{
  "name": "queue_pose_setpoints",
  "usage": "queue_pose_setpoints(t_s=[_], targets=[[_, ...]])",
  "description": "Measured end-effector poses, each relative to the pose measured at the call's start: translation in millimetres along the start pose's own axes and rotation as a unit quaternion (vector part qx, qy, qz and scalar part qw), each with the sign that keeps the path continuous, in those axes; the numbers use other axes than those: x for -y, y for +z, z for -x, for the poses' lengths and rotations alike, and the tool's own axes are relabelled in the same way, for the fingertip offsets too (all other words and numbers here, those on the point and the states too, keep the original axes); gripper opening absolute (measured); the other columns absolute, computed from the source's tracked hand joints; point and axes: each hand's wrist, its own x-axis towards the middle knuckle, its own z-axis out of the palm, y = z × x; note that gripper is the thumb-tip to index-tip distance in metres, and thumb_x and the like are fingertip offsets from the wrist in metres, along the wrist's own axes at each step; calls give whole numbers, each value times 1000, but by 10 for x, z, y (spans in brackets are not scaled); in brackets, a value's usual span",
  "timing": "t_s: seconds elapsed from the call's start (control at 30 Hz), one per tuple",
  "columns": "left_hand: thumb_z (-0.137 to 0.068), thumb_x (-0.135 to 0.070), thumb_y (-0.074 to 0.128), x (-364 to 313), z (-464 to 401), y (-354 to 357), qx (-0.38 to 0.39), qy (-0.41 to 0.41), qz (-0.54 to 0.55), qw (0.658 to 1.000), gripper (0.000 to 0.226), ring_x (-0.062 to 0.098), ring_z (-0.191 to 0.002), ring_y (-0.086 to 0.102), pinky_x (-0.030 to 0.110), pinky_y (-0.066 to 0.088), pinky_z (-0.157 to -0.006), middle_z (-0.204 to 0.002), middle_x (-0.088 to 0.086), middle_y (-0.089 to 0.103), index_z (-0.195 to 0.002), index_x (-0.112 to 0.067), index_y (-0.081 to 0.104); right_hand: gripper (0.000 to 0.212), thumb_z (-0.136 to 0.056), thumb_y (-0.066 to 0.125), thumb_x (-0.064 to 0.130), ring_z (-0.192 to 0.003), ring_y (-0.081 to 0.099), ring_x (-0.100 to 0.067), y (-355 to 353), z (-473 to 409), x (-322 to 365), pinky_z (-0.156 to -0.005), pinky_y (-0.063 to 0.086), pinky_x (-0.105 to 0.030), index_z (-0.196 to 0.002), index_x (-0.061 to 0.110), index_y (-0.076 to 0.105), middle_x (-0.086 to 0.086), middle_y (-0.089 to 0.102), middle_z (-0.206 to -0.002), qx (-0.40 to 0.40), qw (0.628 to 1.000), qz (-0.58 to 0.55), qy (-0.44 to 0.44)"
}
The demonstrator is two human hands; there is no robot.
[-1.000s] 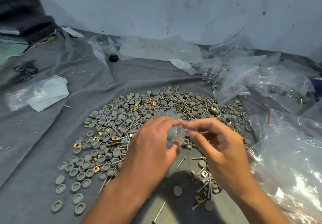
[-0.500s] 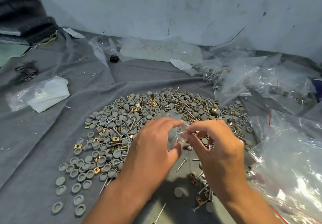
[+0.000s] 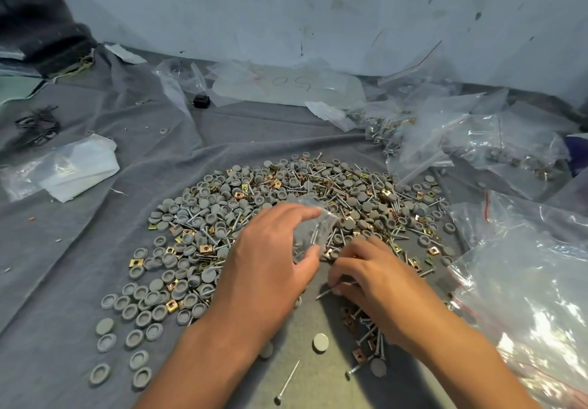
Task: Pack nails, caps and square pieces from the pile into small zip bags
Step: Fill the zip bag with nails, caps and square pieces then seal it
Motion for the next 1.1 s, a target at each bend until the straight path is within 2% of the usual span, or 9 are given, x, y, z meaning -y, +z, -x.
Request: queue_pose_setpoints(t_s=[0.2,0.4,0.57,0.63,0.7,0.77,0.87,1.0,1.1], targets=[[-87,-27,73,18,5,3,2,-2,-6,1000,50,-10,-118,50,2,31,-102,-128,-23,58,-134,-31,57,6,-97,46,47,-91,42,-2,-212,80,-135,-72,43,-22,-96,42,49,27,55,-93,-4,998,-10,58],[-86,-24,74,21,15,1,5,-2,-7,1000,51,-10,-117,49,-4,25,-100,-127,-23,58,-134,-30,57,12,-101,53,41,-98,42,-6,-227,50,-49,-77,44,-25,-112,41,48,22,57,-107,55,996,35,54],[-86,-26,74,26,9,8,4,1,-10,1000,52,-11,-116,48,-6,25,-98,-126,-25,56,-134,-31,56,24,-106,40,37,-106,42,-8,-136,83,-93,-86,43,-23,-128,38,50,17,54,-120,35,997,40,54],[-86,-26,74,28,7,8,4,2,-8,1000,51,-11,-116,48,-6,24,-98,-126,-24,57,-134,-31,56,26,-106,43,31,-111,46,-7,-146,50,-88,-90,43,-21,-128,38,56,18,53,-122,8,996,-20,91],[-85,-25,74,30,9,3,3,3,-6,1000,52,-11,-116,48,-5,24,-99,-126,-23,58,-134,-30,57,26,-104,50,19,-105,53,1,-205,20,-62,-81,44,-13,-110,40,64,21,57,-113,-54,972,-188,130],[-85,-22,76,33,7,2,2,6,-5,1000,52,-10,-115,49,-5,24,-100,-125,-22,59,-133,-29,59,27,-105,50,14,-96,56,5,-284,36,-3,-74,41,-7,-100,36,65,23,59,-100,-136,937,-310,88],[-83,-19,78,25,-1,4,0,13,-4,1000,51,-9,-113,49,-2,26,-101,-123,-21,61,-130,-27,62,15,-103,49,35,-87,58,-9,-321,53,116,-72,46,-23,-106,35,63,12,61,-93,-178,900,-396,36],[-80,-19,80,15,-6,9,7,10,0,1000,53,-9,-105,47,-1,28,-98,-123,-20,61,-129,-28,63,9,-100,59,30,-85,61,-5,-231,-43,319,-72,44,-13,-105,30,66,18,63,-94,-286,918,-276,5],[-78,-19,82,9,-7,11,6,12,-1,1000,54,-9,-97,46,1,30,-95,-120,-20,62,-128,-28,63,23,-94,64,26,-88,60,-1,-171,-86,388,-78,46,-13,-114,19,72,16,64,-99,-327,927,-182,7]])
